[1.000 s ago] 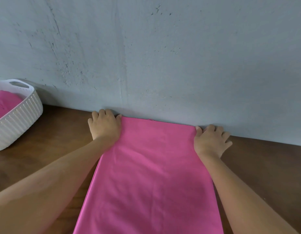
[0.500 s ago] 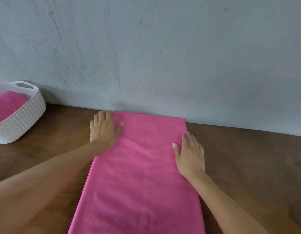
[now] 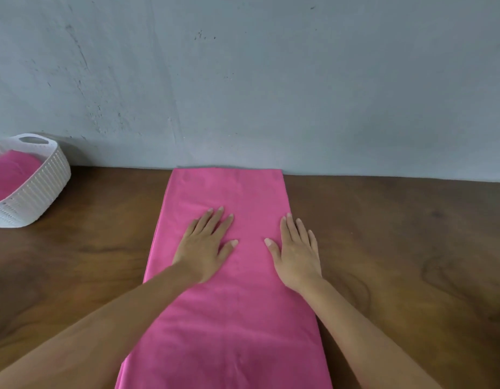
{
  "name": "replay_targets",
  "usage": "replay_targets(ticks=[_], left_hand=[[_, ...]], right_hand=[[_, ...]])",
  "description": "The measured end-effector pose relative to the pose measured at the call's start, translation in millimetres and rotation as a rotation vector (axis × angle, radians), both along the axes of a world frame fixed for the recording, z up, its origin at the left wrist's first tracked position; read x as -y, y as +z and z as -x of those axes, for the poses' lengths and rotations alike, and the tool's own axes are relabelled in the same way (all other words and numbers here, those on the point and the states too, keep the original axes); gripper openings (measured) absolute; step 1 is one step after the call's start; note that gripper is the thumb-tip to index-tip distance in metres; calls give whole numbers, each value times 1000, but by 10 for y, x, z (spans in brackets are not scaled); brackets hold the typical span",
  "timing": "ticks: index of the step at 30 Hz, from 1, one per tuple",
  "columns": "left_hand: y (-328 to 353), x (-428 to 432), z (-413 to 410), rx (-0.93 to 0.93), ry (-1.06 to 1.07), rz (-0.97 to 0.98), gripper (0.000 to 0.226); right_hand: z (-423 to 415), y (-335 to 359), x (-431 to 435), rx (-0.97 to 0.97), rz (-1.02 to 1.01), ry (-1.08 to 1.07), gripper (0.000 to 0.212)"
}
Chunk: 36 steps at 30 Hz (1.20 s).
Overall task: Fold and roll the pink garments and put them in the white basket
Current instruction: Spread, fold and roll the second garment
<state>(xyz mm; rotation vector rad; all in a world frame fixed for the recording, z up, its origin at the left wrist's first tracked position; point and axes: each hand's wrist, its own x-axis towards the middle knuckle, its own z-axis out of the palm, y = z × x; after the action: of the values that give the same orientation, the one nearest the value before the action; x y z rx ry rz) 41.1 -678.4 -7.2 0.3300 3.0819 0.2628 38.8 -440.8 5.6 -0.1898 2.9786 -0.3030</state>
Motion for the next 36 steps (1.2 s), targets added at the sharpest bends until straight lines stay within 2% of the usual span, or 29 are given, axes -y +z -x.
replay_targets(ticks=[14,25,32,36], left_hand=[[27,43,-11,20,-49,23,70],[12,74,13,9,-94,14,70],[32,58,32,23,-90,12,68],[107,-64,45,-14,-160,-30,54]], right_hand=[[-1582,14,-116,37,-76,-98,82],[-2868,-22,-70,9,-107,-318,76],[-3346,-85,7,-4,-75,-457,80],[-3394,-134,42,-27,-21,-512,87]])
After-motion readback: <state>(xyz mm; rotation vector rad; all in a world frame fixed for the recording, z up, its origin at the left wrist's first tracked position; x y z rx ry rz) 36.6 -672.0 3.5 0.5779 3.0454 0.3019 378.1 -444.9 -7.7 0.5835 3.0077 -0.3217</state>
